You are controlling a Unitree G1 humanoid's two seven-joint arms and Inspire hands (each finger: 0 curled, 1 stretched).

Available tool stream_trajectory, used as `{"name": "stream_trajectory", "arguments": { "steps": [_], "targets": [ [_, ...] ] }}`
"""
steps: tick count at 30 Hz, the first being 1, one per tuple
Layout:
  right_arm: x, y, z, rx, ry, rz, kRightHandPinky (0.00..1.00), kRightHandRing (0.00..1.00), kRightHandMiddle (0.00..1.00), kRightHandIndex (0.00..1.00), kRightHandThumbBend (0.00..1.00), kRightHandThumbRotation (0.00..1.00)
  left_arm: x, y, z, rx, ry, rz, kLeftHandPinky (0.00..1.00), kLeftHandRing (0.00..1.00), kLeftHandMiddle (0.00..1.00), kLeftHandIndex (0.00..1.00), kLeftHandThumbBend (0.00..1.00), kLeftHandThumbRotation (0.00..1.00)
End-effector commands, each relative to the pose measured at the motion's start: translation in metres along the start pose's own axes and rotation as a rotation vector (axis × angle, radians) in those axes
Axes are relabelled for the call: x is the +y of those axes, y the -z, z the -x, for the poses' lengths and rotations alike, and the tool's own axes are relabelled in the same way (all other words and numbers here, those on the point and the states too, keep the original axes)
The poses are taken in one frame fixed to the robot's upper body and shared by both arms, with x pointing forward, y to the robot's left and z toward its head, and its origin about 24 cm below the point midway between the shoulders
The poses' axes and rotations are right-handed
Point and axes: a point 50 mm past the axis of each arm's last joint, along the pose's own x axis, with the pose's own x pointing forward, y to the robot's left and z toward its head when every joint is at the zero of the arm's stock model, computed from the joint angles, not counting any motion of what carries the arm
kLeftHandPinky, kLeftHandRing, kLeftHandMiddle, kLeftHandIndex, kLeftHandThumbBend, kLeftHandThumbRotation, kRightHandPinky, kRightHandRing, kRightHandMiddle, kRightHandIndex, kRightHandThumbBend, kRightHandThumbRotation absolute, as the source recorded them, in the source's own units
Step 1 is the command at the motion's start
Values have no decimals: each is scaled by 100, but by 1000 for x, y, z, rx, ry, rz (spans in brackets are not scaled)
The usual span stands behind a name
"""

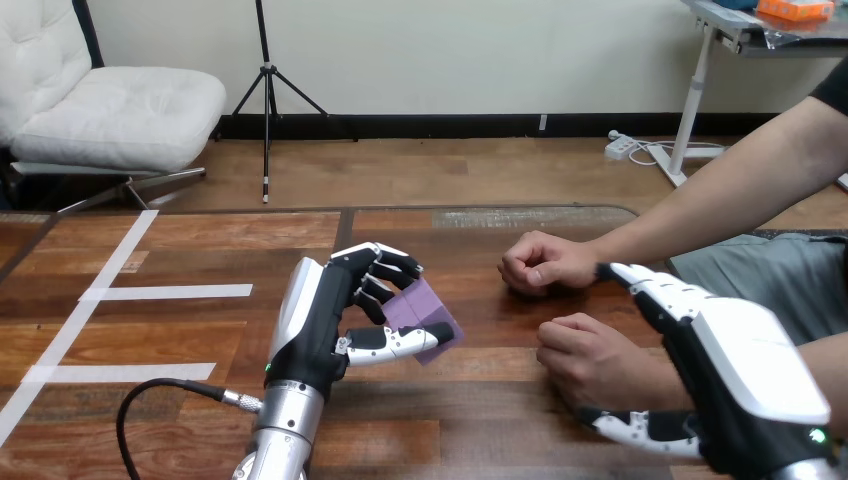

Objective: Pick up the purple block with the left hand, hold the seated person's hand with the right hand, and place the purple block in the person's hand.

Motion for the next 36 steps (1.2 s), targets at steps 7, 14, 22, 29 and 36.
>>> {"name": "stream_trajectory", "arguments": {
  "steps": [7, 14, 22, 29, 36],
  "targets": [
    [-29, -1, -19, -14, 20, 175, 91, 90, 89, 87, 82, 16, 6, -18, -11, -107, -47, 44, 38, 44, 51, 54, 71, 0],
    [-33, 6, -23, 33, -29, 248, 93, 90, 89, 87, 83, 18, 6, -18, -10, -109, -48, 48, 38, 44, 51, 54, 71, 0],
    [-35, 11, -28, 79, -102, 299, 96, 90, 89, 88, 83, 19, 6, -18, -8, -115, -45, 53, 38, 44, 51, 54, 71, 0],
    [-35, 14, -32, 103, -152, 330, 92, 88, 87, 86, 85, 18, 7, -17, -6, -115, -41, 47, 38, 44, 51, 54, 71, 0],
    [-35, 16, -36, 129, -201, 368, 87, 85, 85, 83, 87, 18, 8, -16, -5, -118, -40, 44, 38, 44, 51, 54, 71, 0]
  ]
}}
